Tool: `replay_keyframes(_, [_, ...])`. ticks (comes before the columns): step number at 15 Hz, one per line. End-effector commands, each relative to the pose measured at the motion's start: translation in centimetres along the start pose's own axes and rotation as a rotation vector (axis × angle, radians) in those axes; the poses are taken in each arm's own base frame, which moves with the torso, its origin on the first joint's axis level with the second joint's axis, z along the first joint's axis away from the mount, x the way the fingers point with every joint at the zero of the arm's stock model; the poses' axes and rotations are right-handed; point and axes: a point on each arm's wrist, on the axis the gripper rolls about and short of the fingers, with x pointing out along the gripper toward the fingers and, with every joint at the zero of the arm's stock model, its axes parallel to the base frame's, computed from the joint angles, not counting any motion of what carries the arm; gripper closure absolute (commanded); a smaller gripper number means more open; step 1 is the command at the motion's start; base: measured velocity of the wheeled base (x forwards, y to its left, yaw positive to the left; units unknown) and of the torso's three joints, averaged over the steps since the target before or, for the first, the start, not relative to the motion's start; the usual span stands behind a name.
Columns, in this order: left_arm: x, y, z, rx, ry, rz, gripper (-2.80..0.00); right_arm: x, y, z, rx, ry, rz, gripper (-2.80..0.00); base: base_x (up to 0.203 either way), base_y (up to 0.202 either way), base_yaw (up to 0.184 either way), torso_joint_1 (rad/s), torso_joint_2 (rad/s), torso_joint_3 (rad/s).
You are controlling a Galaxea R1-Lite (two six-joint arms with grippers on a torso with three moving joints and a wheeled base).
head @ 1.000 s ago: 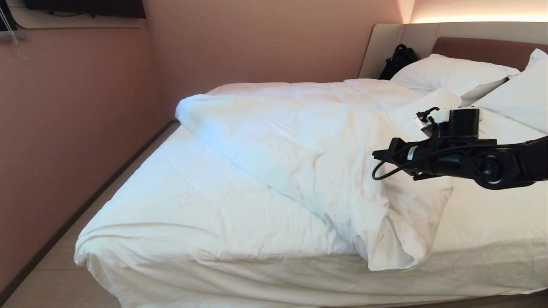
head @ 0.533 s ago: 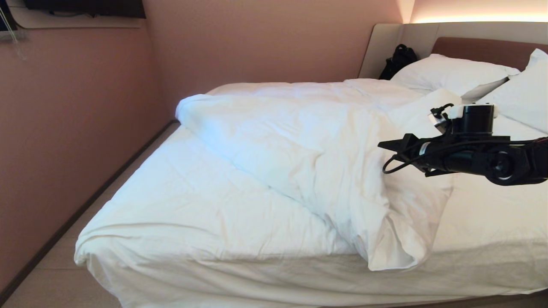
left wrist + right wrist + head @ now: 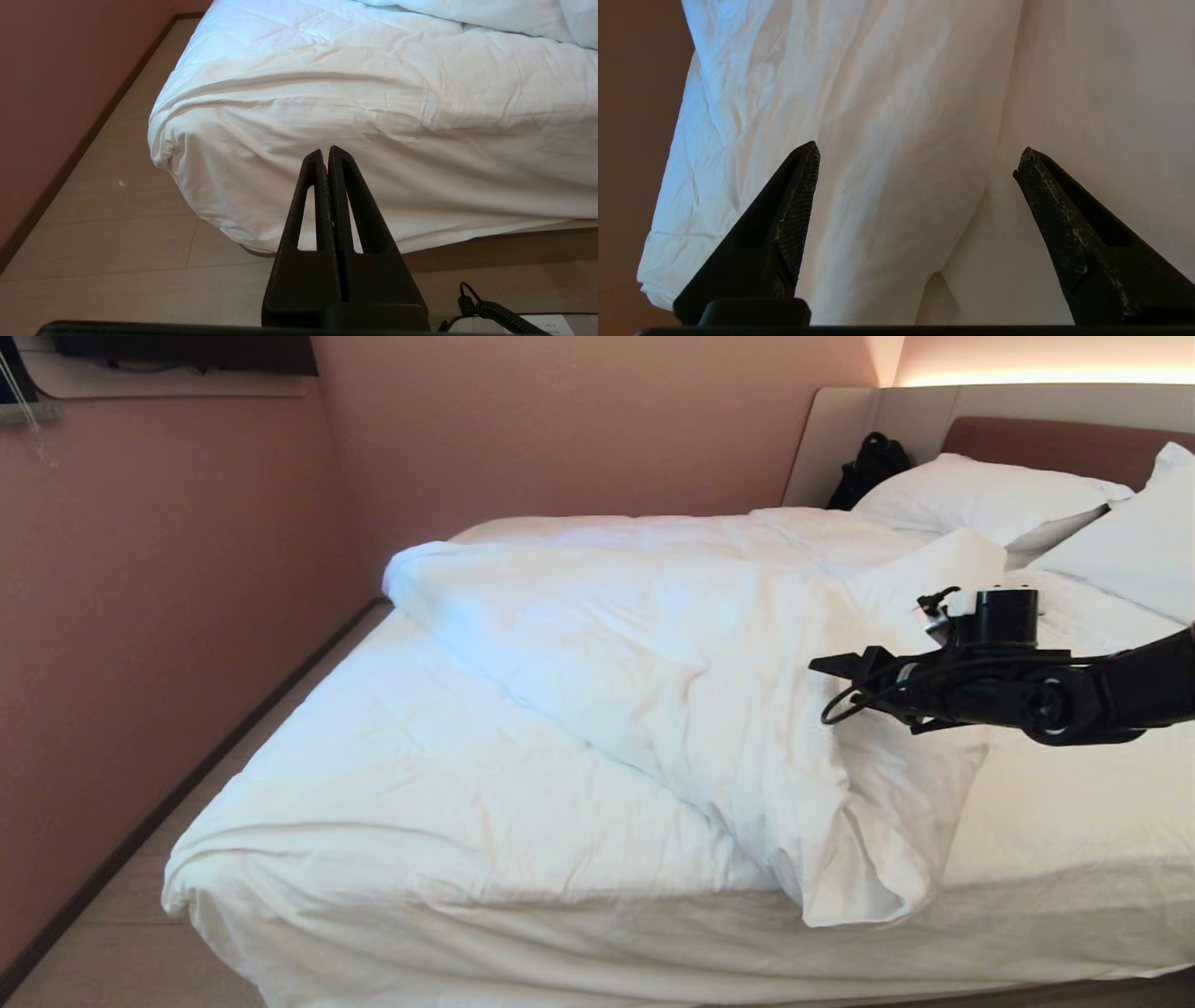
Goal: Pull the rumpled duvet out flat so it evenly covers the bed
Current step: Hold the folded corner of the quilt
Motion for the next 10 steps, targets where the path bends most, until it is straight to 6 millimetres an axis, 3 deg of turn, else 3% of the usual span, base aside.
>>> replay_keyframes(1, [0.0,0.0,0.0,0.0,0.0,0.0,0.0,1.8,-1.0,-0.6,0.011,0.022,-0.007,-2.8,0.0,0.0,0.0,0.0,0.0,0.0])
replay_keyframes(6, [0.0,0.0,0.0,0.0,0.001,0.0,0.0,3.8,-1.0,-1.2,0.007,0.041,0.005,-2.8,0.0,0.0,0.0,0.0,0.0,0.0])
replay_keyframes(10, [0.0,0.0,0.0,0.0,0.001,0.0,0.0,5.0,1.0,-2.4,0.0,0.072,0.051,-2.8,0.0,0.0,0.0,0.0,0.0,0.0])
